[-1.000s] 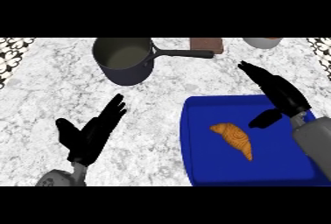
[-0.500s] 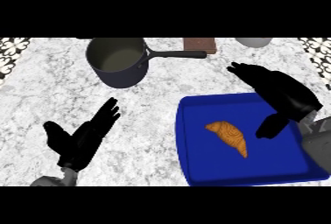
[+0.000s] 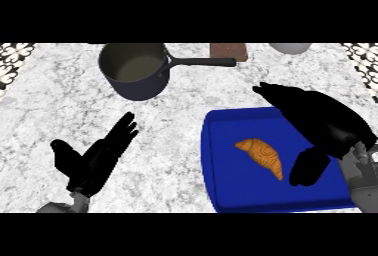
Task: Pick the croissant from the tray and place it in the pot
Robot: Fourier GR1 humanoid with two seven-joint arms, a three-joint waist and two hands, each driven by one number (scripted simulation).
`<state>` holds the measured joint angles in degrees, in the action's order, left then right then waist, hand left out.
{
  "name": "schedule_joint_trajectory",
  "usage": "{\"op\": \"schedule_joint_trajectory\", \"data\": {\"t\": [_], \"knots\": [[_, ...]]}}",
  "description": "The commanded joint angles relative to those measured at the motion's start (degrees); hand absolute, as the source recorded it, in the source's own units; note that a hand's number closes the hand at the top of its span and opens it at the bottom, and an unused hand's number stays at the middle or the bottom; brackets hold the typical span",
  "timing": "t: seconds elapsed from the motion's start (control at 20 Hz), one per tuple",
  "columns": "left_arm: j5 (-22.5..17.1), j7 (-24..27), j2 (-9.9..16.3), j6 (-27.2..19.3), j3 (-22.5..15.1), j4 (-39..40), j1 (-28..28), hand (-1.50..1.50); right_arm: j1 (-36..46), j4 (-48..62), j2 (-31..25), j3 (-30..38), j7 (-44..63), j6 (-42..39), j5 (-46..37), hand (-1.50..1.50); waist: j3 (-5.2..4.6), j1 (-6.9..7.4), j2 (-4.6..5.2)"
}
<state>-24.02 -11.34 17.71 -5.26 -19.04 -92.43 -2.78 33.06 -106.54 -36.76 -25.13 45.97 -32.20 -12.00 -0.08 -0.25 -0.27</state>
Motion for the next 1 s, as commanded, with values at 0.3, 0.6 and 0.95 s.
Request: {"op": "schedule_joint_trajectory", "data": {"t": [0.3, 0.6, 0.95], "knots": [[1.0, -2.5, -1.5, 2.7, 3.7, 0.2, -1.8, 0.00, -4.2, 2.1, 11.7, -2.1, 4.2, -0.9, -6.8, -1.50, 0.07, 0.45, 0.30], [3.3, -0.7, -3.8, 3.9, 3.5, 2.3, -0.2, 0.00, -11.3, 0.0, 9.6, -3.5, -1.1, -0.8, -15.7, -1.50, 0.08, 0.24, 0.26], [3.3, -2.6, -3.8, 5.7, 6.1, 0.4, -0.2, 0.00, -12.6, 1.1, 9.8, -3.2, -1.6, -2.1, -24.4, -1.50, 0.07, 0.32, 0.23]]}}
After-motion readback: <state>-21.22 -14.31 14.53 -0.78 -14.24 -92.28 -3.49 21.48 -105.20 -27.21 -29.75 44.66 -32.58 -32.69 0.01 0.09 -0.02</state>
